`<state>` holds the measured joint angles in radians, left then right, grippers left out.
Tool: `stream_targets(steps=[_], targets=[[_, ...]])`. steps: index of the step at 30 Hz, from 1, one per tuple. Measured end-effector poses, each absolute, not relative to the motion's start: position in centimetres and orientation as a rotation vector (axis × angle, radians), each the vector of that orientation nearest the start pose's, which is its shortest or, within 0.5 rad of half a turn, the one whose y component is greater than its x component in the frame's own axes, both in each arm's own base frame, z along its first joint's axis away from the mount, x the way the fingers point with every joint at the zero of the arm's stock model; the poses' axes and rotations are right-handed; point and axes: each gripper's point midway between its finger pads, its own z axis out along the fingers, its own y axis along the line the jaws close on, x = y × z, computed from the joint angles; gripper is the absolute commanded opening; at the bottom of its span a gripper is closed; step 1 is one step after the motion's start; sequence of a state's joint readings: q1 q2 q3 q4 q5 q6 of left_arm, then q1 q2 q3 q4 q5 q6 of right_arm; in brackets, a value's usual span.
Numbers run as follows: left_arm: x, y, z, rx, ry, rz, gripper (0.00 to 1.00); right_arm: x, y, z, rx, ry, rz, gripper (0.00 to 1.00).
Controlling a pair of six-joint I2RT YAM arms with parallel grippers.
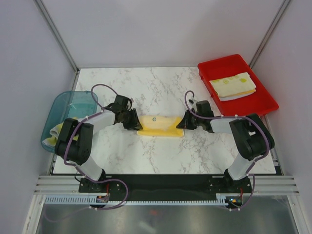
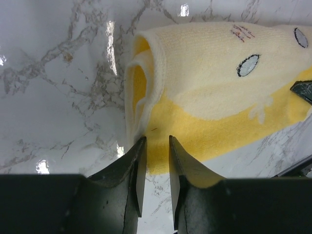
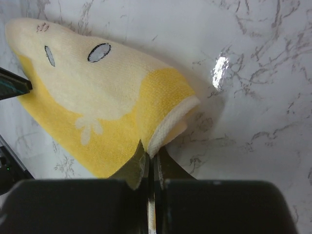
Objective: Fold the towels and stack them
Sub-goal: Neatly place the folded towel into the bin
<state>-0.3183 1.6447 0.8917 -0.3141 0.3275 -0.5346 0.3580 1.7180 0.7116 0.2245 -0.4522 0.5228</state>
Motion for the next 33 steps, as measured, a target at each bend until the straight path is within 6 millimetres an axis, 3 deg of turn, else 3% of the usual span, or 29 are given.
stream_targets(steps=[3,5,7,12,15,18,24,27,33], targets=[[30.0,-17.7,4.1,-0.188,2.742,-0.676,0.36,31.8,21.8,1.8,-0.038,2.486,0.919,0.00],[30.8,-17.6,6.1,-0.179,2.721,-0.668,0.40,32.2,21.5,2.2,-0.050,2.507,0.886,0.00],[31.9,-17.5,8.9,-0.159,2.667,-0.667,0.43,32.9,21.1,2.7,-0.058,2.519,0.852,0.00],[33.8,-17.1,18.2,-0.059,2.442,-0.688,0.43,35.9,18.9,4.8,-0.053,2.539,0.742,0.00],[33.2,-16.7,20.9,-0.011,2.370,-0.688,0.43,38.0,17.0,5.9,-0.041,2.552,0.662,0.00],[32.3,-16.3,21.1,0.024,2.367,-0.671,0.43,40.1,15.0,7.2,-0.041,2.564,0.564,0.00],[30.6,-14.8,17.1,0.052,2.478,-0.572,0.42,44.3,11.3,10.0,-0.051,2.560,0.365,0.00],[30.0,-14.5,15.7,0.059,2.526,-0.549,0.41,45.3,9.5,10.9,-0.053,2.570,0.285,0.00],[30.0,-14.5,15.4,0.074,2.535,-0.541,0.41,47.0,5.8,12.4,-0.048,2.597,0.118,0.00]])
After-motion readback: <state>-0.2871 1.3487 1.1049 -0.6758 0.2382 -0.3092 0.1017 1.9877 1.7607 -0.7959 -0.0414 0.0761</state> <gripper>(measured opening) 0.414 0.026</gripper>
